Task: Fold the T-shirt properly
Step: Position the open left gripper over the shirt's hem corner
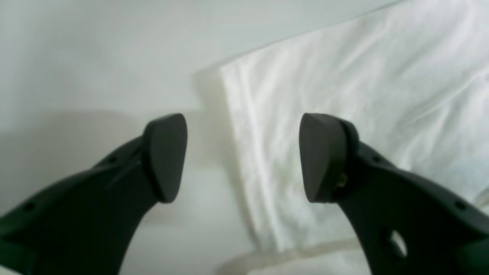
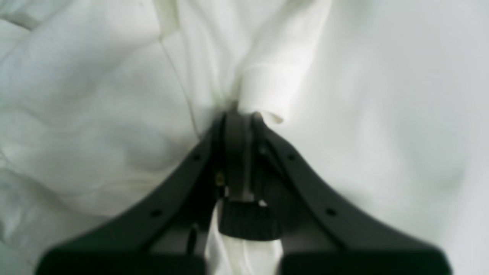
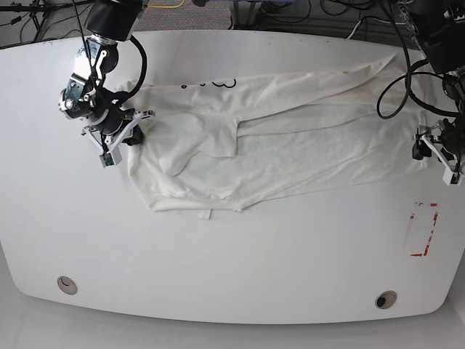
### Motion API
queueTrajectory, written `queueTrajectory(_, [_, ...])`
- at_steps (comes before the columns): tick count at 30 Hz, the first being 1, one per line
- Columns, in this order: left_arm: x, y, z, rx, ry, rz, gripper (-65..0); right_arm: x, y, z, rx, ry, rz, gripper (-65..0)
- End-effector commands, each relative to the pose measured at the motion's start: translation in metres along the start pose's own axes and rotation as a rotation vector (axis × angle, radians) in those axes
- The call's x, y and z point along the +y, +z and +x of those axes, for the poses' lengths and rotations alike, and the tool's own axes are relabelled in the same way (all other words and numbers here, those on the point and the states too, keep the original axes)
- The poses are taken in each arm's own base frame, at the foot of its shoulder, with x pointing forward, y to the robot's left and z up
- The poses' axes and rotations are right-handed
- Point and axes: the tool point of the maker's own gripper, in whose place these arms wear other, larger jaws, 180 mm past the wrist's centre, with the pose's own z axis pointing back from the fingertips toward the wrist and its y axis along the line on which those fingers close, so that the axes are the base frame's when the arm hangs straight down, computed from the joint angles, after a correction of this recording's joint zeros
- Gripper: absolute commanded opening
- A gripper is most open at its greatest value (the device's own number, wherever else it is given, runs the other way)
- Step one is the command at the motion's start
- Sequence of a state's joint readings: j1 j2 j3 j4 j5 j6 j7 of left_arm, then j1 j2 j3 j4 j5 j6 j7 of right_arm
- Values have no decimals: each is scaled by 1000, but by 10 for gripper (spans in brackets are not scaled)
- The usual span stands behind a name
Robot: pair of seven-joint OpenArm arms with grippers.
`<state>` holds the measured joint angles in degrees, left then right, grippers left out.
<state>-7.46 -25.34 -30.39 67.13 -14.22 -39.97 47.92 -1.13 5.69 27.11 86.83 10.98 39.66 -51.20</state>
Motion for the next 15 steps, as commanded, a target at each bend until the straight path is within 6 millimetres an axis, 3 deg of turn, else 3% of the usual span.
queueTrajectory(1, [11,4,17,-46,5,12,-225,-4,3,4,2,20,-12,-649])
queueTrajectory(15, [10,-11,2,-20,90,-27,-217,-3,3,5,-5,18,-10,-650])
